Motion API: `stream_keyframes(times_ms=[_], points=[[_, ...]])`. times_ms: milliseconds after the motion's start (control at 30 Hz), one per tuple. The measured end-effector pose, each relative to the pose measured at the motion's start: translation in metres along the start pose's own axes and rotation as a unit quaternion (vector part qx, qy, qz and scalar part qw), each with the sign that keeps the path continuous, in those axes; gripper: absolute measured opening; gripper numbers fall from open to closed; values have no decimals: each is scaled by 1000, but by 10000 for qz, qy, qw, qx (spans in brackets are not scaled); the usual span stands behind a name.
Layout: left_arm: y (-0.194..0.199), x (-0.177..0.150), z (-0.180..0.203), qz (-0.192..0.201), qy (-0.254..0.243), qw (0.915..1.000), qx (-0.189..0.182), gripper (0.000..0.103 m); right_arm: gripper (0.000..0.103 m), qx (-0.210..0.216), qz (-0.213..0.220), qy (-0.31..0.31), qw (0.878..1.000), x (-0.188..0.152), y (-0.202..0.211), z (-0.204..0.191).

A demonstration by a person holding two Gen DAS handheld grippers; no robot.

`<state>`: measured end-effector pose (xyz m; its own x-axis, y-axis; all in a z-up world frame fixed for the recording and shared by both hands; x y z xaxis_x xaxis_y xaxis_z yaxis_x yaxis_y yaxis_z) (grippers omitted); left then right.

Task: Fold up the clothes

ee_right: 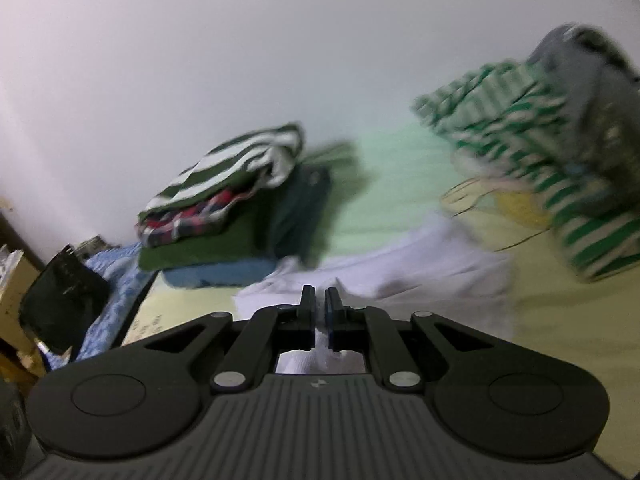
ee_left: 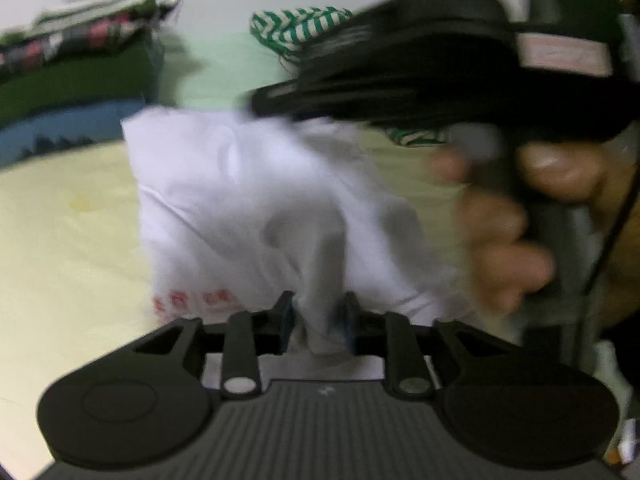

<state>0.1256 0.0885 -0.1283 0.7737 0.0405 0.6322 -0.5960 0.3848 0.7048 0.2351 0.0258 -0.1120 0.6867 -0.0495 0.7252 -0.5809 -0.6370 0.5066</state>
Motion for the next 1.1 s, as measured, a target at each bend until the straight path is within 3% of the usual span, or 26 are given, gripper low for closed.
stream_keyframes(times_ms=[100,167,233,300,433,500,567,667,833,967,1100], points=[[4,-6,-9,-23,192,9998,-5,26,14,183,-353,143,9991,-17,-22,-12],[15,-9,-16,68,291,9996,-12,32,22,362,-280,-110,9989,-14,-20,-9],[24,-12,-19,154,261,9995,75,34,24,591,-20,-356,9976,-3,-5,-2],[33,-14,-22,232,204,9994,183,34,24,514,211,-315,9980,7,11,7],[38,-21,-24,235,137,9989,369,34,24,243,176,219,9993,8,30,17],[33,-25,-25,172,137,9990,399,36,24,359,84,459,9983,4,30,9],[29,-29,-26,104,135,9988,459,45,24,502,-9,736,9960,-3,24,-3],[32,-34,-27,69,71,9985,535,45,24,695,-312,1215,9897,-18,4,-27],[46,-31,-19,245,-268,9971,666,44,21,-351,-480,2004,9779,-37,-47,-18],[59,-17,-10,621,-236,9970,397,52,24,167,-298,1103,9933,-23,-33,-3],[44,-6,0,690,-250,9971,221,58,24,485,-128,746,9960,-10,-11,2]])
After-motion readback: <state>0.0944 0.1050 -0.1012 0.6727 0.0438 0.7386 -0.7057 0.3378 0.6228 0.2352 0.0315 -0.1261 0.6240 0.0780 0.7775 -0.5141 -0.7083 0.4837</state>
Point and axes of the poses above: each gripper's, at about its wrist camera, not at the fingertips, and y roughly against the way its jaws point, z to its right, x to its top, the point moved 7 cm from there along -y, roughly the way its jaws point, and after that the axes turned 6 degrees about z, right-handed, at the moved point
